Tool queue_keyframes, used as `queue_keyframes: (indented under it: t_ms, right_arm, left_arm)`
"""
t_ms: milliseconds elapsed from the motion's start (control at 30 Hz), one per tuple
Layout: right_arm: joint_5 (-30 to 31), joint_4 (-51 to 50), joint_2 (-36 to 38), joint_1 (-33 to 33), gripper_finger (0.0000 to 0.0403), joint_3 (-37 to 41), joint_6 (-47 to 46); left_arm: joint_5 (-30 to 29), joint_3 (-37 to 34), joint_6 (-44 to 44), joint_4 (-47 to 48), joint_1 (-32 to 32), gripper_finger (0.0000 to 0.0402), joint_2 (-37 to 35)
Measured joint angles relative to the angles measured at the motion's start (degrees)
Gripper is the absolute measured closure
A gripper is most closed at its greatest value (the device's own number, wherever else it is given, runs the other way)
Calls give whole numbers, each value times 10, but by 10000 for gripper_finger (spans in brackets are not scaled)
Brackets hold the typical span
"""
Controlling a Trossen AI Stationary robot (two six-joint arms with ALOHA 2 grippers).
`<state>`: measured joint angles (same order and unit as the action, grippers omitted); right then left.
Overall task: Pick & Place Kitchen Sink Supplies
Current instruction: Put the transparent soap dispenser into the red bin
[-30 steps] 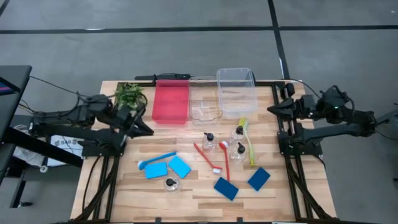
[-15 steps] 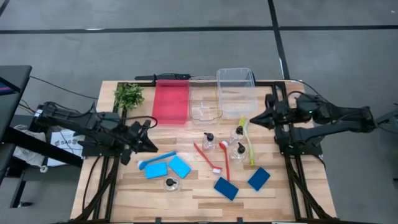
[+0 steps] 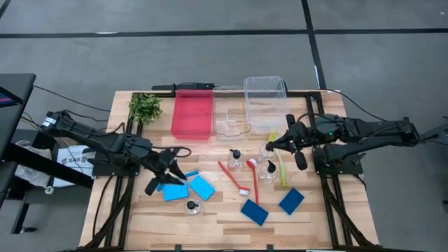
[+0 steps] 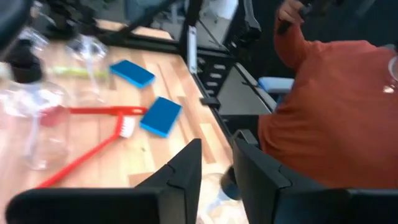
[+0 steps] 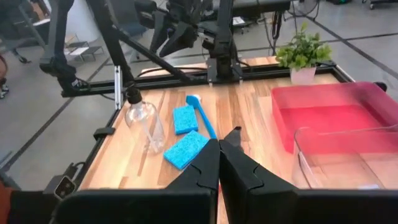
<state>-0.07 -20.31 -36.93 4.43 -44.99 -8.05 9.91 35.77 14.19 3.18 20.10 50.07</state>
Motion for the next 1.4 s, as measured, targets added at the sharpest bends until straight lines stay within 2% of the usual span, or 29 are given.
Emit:
queue_keyframes:
  t_ms: [200,433,633,1000,1233,1400]
  right_arm:
    - [10,-15,10,0,403,0,0]
    - [10,-20,14,0,403,0,-5]
    - [10,-23,14,0,401,0,-6]
    - [16,-45,14,0,320,0,-6]
    - [16,-81,14,-1,291,0,-4]
    - [16,-82,14,0,282,0,-2]
  left_arm:
    - [6,0,9,-12,27,268,35]
    - [-38,0,7,-42,52,233,74]
    - [-42,0,6,-45,58,216,72]
    - [-22,1,3,-13,58,215,-5]
    - [-22,1,101,7,81,215,16]
    - [-25,0,126,6,96,213,34]
